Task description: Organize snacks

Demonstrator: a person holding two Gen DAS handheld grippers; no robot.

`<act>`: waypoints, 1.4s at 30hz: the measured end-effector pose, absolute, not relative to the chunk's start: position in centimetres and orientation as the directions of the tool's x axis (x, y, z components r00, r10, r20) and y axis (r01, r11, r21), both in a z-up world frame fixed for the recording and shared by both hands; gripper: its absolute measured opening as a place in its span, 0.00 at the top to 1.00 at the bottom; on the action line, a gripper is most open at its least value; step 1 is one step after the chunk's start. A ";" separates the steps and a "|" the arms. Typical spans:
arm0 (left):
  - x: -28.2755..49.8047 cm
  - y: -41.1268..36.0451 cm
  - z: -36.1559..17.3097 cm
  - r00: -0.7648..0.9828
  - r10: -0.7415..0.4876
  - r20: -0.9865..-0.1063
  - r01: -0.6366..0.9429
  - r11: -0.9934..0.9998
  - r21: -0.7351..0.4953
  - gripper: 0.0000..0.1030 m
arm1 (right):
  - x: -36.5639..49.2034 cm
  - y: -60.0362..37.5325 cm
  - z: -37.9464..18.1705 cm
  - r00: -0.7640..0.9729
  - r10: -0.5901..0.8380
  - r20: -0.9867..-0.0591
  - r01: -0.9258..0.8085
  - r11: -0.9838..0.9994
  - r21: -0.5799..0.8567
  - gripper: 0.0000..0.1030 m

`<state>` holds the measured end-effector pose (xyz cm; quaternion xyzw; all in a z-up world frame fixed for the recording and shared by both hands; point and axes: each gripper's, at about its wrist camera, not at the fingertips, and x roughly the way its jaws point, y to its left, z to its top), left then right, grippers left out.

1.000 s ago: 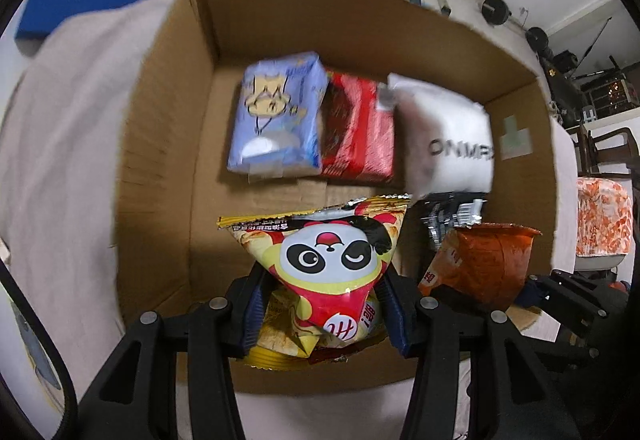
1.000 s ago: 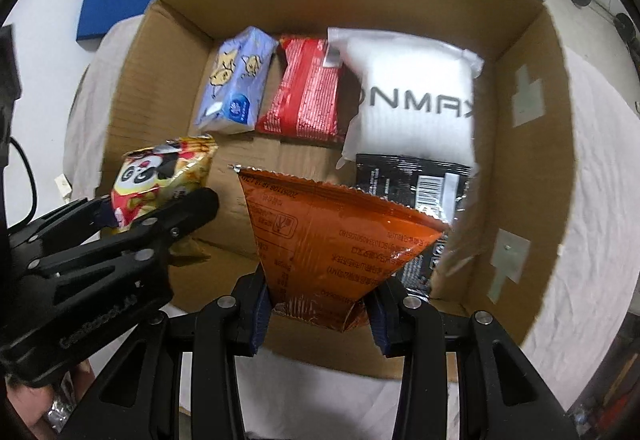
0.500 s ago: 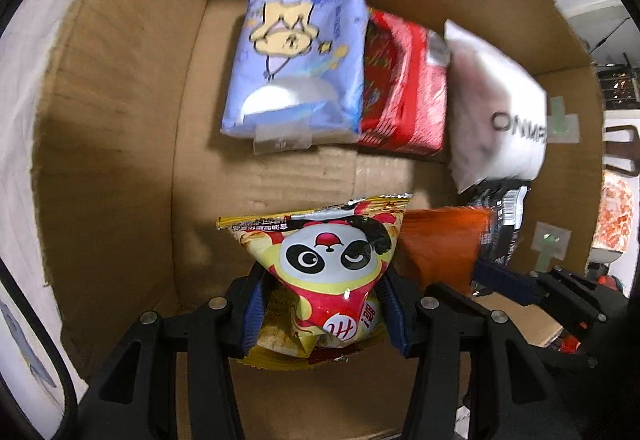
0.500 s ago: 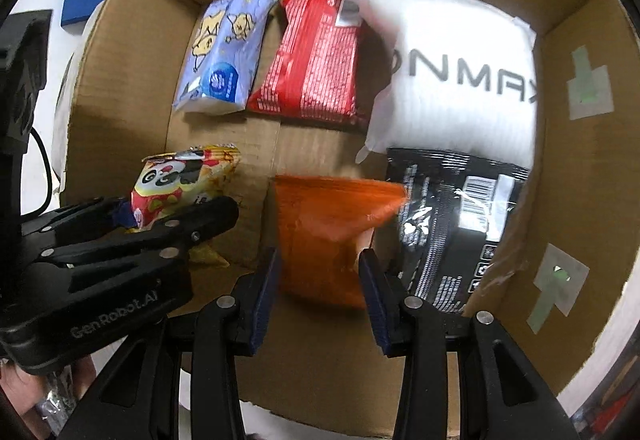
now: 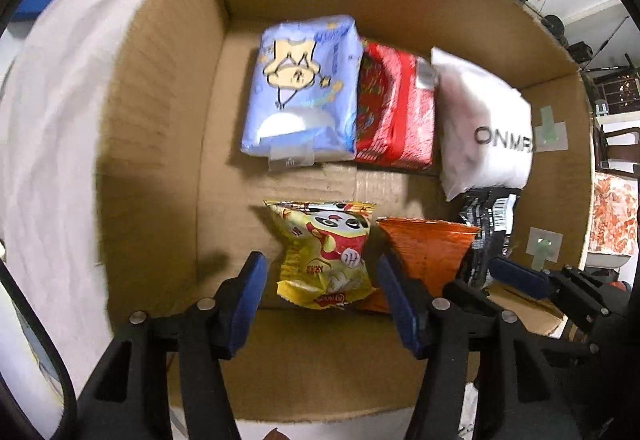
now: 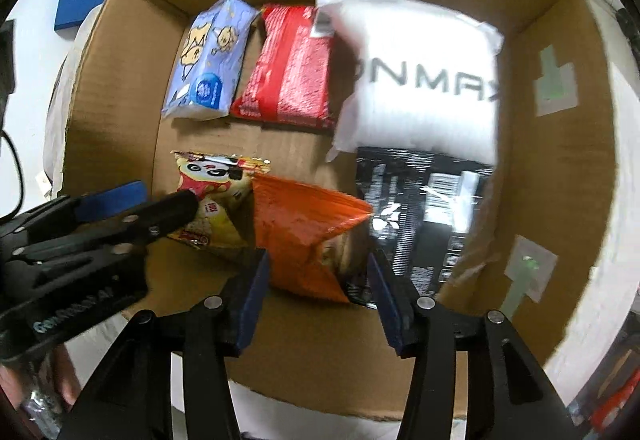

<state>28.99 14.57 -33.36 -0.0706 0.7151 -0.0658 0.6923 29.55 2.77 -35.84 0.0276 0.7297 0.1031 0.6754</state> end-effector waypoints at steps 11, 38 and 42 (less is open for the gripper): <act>28.7 12.4 -28.7 0.102 -0.102 -0.989 0.049 0.994 -0.098 0.07 | 29.1 -1.5 -31.9 0.003 0.126 -0.992 -0.040 0.991 0.126 0.21; 23.6 10.5 -14.9 0.392 -0.073 -0.917 0.061 0.997 -0.053 0.04 | 22.6 -5.9 -17.1 0.239 0.135 -0.962 0.005 0.990 0.140 0.00; 20.2 10.6 -11.0 0.438 -0.072 -0.896 0.043 0.997 -0.059 0.04 | 19.1 -6.6 -13.0 0.286 0.128 -0.950 -0.007 0.991 0.131 0.00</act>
